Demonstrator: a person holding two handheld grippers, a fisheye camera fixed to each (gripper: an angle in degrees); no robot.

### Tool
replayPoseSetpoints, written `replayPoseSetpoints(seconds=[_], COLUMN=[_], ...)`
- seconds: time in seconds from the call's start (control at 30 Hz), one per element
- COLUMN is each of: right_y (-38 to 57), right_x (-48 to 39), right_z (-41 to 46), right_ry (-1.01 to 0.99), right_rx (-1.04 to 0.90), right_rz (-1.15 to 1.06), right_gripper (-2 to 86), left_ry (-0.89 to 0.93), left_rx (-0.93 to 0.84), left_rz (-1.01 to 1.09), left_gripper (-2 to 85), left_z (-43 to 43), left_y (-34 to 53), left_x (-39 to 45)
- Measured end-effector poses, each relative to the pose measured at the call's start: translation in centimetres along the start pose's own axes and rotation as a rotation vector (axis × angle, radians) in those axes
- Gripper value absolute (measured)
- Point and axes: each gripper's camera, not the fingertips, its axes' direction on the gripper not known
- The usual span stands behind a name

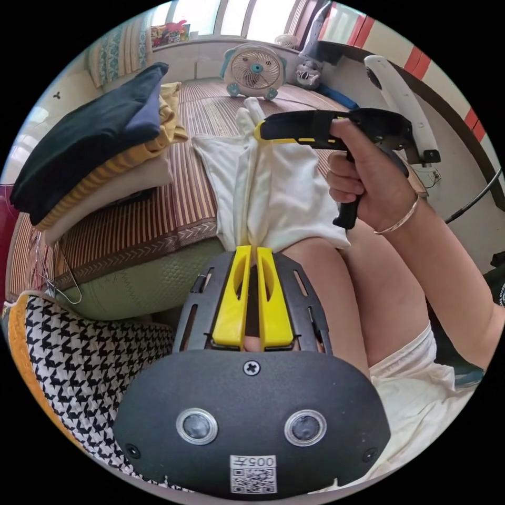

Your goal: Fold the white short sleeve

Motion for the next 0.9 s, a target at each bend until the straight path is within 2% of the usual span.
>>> replayPoseSetpoints(seconds=[0.17,0.33,0.47,0.67,0.9], right_y=[-1.0,-0.5,1.9,9.4,18.8], right_x=[-1.9,-2.6,-1.9,1.3,1.2], right_z=[0.7,6.0,2.2,-6.4,-9.0], right_ry=[-0.030,-0.029,-0.048,0.058,0.139], right_rx=[-0.012,-0.224,-0.144,-0.031,0.032], right_rz=[-0.077,-0.089,-0.088,-0.024,0.056], right_gripper=[0.0,4.2,5.4,7.1,11.1], left_ry=[-0.020,-0.018,0.030,0.031,0.003], left_rx=[0.032,-0.093,-0.050,-0.033,0.072], left_rz=[-0.012,-0.078,-0.110,-0.132,-0.273], left_gripper=[2.9,4.0,3.4,0.3,6.3], left_z=[-1.1,2.5,1.8,1.9,1.0], left_y=[0.6,0.9,1.9,2.9,4.7], left_x=[-0.1,-1.8,-2.9,-3.9,-5.0])
